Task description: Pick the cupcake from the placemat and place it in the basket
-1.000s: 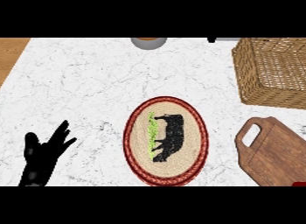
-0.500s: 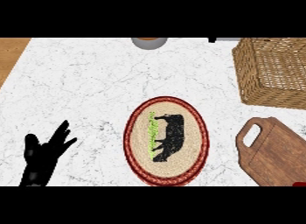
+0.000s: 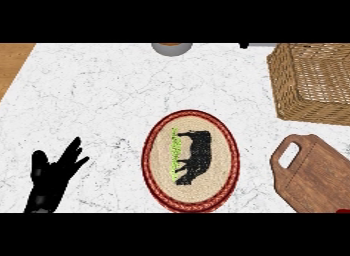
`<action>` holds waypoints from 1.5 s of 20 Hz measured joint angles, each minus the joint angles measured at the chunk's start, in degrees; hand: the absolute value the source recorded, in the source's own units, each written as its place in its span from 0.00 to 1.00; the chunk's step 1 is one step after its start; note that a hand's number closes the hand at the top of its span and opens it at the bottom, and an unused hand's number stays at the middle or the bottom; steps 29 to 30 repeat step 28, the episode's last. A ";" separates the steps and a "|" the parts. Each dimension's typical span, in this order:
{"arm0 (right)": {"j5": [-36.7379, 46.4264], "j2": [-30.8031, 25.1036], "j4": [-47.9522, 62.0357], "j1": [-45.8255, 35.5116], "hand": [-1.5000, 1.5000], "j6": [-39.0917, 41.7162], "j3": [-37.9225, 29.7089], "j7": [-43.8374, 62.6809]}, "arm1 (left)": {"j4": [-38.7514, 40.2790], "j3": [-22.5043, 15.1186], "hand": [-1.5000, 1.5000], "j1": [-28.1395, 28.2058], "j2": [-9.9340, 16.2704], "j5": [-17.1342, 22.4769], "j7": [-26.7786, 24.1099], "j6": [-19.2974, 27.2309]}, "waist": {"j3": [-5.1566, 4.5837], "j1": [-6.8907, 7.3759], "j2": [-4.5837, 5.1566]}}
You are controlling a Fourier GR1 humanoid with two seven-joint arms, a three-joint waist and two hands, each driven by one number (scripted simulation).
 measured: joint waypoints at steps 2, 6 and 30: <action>2.57 -0.90 1.70 0.53 1.00 -4.02 0.95 0.80 | 0.06 0.27 0.50 -0.34 0.42 0.35 0.12 -0.59 | -0.04 0.21 0.18; 6.25 -3.57 5.88 1.83 0.00 -5.85 3.19 -1.49 | 0.09 0.24 0.50 -0.39 0.08 -0.07 0.06 -0.22 | -0.02 0.31 0.22; 0.32 -18.20 18.42 2.15 0.00 -4.76 -4.72 -12.04 | 0.17 0.89 0.50 0.31 -0.59 -0.79 -1.18 -0.75 | 0.04 -0.17 0.01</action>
